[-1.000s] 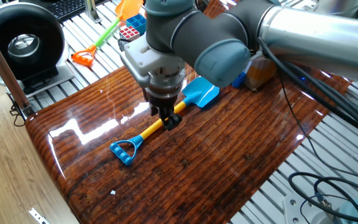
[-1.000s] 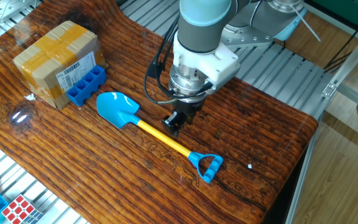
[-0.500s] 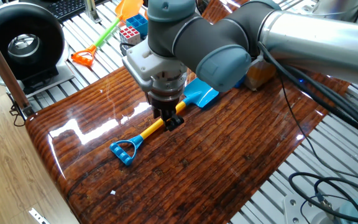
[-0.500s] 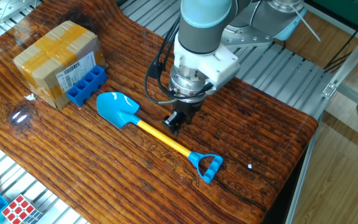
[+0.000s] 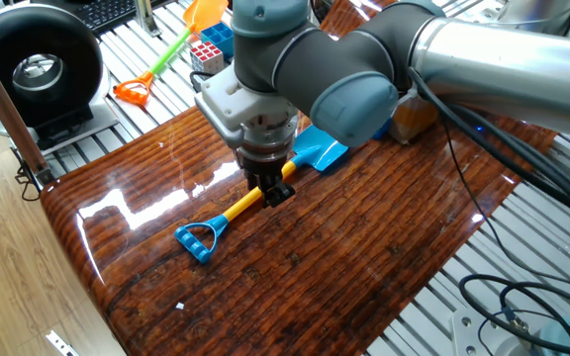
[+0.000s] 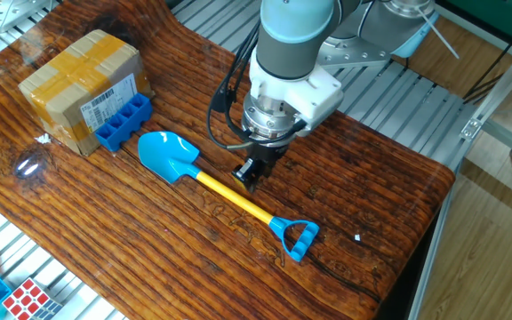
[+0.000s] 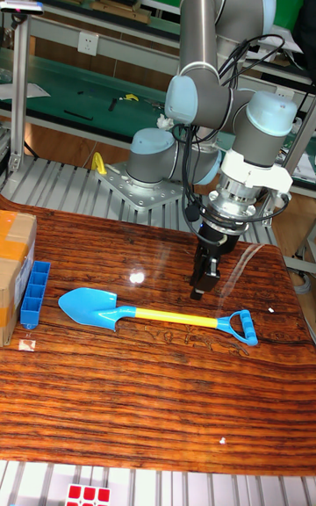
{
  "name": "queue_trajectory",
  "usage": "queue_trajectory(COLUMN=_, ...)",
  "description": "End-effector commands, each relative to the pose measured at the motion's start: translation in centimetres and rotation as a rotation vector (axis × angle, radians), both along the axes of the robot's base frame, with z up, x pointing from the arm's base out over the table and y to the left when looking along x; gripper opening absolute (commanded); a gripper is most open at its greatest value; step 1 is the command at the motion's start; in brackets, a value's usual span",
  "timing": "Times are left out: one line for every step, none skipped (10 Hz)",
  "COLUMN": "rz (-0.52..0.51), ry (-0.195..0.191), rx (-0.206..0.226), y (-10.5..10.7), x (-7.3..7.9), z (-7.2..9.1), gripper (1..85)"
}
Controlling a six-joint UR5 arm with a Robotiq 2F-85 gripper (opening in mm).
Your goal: Use a shovel to scoop up an object
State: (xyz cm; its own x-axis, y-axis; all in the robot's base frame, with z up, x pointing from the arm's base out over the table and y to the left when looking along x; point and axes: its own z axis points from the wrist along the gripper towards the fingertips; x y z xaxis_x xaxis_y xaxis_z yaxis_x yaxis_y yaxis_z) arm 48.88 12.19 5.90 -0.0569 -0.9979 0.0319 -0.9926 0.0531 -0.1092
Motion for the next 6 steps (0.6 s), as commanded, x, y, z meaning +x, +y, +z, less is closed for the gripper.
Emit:
queue_trajectory(rz=-0.025, ry=0.002, rx=0.003, y=-0.11, x=-0.01, z=0.07, gripper=39.7)
queue_trajectory(rz=-0.032, ry=-0.003, rx=0.014, y=0.15, x=0.09, z=0.07, gripper=39.3)
queue_trajectory(rz=-0.035, ry=-0.003, rx=0.021, y=0.25, x=0.05, z=0.03, gripper=39.3)
queue_trajectory(rz=-0.052, ry=-0.005, rx=0.015, y=0.01, x=0.06, z=0.02, gripper=39.0)
queue_trajectory(rz=-0.052, ry=-0.008, rx=0.018, y=0.06, x=0.12, z=0.0, gripper=38.3)
queue_trajectory(rz=-0.05, ry=-0.011, rx=0.038, y=0.39, x=0.07, z=-0.05, gripper=38.3)
